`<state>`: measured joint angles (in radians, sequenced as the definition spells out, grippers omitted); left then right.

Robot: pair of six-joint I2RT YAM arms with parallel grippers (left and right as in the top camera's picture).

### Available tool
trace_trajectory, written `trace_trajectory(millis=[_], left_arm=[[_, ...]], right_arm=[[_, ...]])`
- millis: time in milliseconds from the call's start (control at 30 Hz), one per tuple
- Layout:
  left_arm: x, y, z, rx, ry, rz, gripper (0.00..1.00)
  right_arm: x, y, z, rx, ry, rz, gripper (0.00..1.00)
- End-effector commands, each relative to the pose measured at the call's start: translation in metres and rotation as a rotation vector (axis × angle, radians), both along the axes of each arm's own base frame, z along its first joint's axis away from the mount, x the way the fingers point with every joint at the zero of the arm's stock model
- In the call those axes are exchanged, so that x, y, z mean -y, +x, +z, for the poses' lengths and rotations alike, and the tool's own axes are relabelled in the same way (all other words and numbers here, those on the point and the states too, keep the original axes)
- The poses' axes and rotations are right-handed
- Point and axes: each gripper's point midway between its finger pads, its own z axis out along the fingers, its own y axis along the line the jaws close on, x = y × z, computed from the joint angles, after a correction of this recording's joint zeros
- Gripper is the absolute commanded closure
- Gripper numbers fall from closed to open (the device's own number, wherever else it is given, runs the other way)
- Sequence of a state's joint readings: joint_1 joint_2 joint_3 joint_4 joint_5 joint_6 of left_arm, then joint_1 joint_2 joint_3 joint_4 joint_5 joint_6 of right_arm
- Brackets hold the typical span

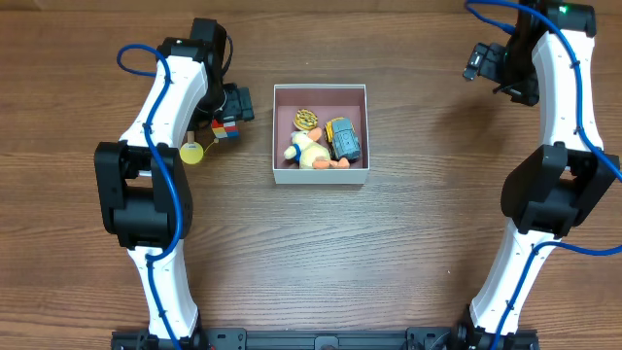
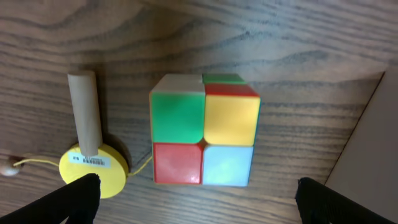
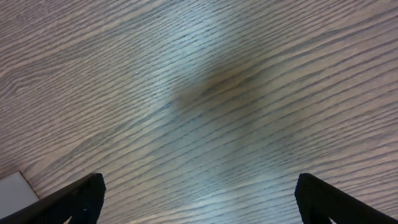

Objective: Pack container
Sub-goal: 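Lower the left gripper onto the Rubik's cube and close on it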

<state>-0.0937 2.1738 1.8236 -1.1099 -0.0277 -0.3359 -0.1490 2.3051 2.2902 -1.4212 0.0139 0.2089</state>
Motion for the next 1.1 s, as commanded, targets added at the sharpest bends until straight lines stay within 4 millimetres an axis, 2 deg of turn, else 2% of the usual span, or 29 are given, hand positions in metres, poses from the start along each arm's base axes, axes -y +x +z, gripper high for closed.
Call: trace_trajectory(millis=[0, 800, 1067], left_arm=[[-0.003, -0.001, -0.009, -0.014, 0.013, -0.018, 0.00], [-0.002, 0.002, -0.019, -0.016, 0.006, -0.018, 0.00], [0.002, 0.001, -0.032, -0.040, -0.012, -0.021, 0.00]], right_arm=[[0.000, 0.001, 0.015, 0.038, -0.005, 0.000, 0.00], [0.000, 0.001, 0.015, 0.038, -0.005, -0.001, 0.00], [0.000, 0.001, 0.015, 0.038, -0.005, -0.001, 0.00]])
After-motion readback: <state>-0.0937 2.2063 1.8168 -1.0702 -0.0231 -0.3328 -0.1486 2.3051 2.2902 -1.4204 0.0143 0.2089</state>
